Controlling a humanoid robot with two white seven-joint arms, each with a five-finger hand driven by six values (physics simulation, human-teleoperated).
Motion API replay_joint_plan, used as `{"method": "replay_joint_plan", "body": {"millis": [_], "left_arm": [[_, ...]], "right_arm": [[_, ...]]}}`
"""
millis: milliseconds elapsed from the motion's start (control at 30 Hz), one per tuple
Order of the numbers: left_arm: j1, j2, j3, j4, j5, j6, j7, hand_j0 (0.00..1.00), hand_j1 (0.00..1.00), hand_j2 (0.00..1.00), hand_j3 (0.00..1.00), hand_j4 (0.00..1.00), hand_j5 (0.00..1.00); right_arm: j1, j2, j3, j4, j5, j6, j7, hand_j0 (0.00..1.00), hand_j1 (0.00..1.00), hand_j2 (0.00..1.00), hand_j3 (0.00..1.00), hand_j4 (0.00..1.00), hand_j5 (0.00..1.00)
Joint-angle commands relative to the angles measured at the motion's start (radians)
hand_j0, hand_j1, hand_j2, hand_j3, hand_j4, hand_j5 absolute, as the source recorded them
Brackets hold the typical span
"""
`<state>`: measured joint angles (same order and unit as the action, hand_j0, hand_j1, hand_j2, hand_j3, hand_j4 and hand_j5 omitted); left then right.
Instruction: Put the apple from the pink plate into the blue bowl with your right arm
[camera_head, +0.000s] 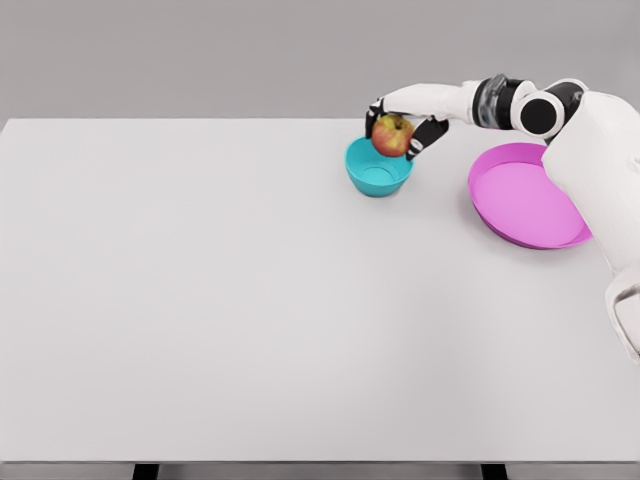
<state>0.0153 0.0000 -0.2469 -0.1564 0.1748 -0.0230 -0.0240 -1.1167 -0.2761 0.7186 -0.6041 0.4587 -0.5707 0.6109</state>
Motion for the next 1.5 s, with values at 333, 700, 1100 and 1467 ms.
{"method": "replay_joint_plan", "body": {"millis": [333,700,1100,1467], "left_arm": [[0.0,0.0,0.0,0.0,0.0,0.0,0.001,1.0,1.0,1.0,1.0,1.0,1.0],[0.0,0.0,0.0,0.0,0.0,0.0,0.001,1.0,1.0,1.0,1.0,1.0,1.0],[0.0,0.0,0.0,0.0,0.0,0.0,-0.001,1.0,1.0,1.0,1.0,1.0,1.0],[0.0,0.0,0.0,0.0,0.0,0.0,0.001,1.0,1.0,1.0,1.0,1.0,1.0]], "right_arm": [[0.0,0.043,0.01,0.038,0.04,0.028,0.0,0.47,0.47,0.47,0.47,0.47,0.47],[0.0,0.043,0.013,0.032,0.04,0.098,0.0,1.0,1.0,1.0,1.0,1.0,1.0],[0.256,-0.396,-0.272,-0.528,-0.068,0.028,0.0,1.0,1.0,1.0,1.0,1.0,1.0],[0.581,-0.374,-0.58,-0.706,-0.095,-0.014,0.0,1.0,1.0,1.0,1.0,1.0,1.0]]}}
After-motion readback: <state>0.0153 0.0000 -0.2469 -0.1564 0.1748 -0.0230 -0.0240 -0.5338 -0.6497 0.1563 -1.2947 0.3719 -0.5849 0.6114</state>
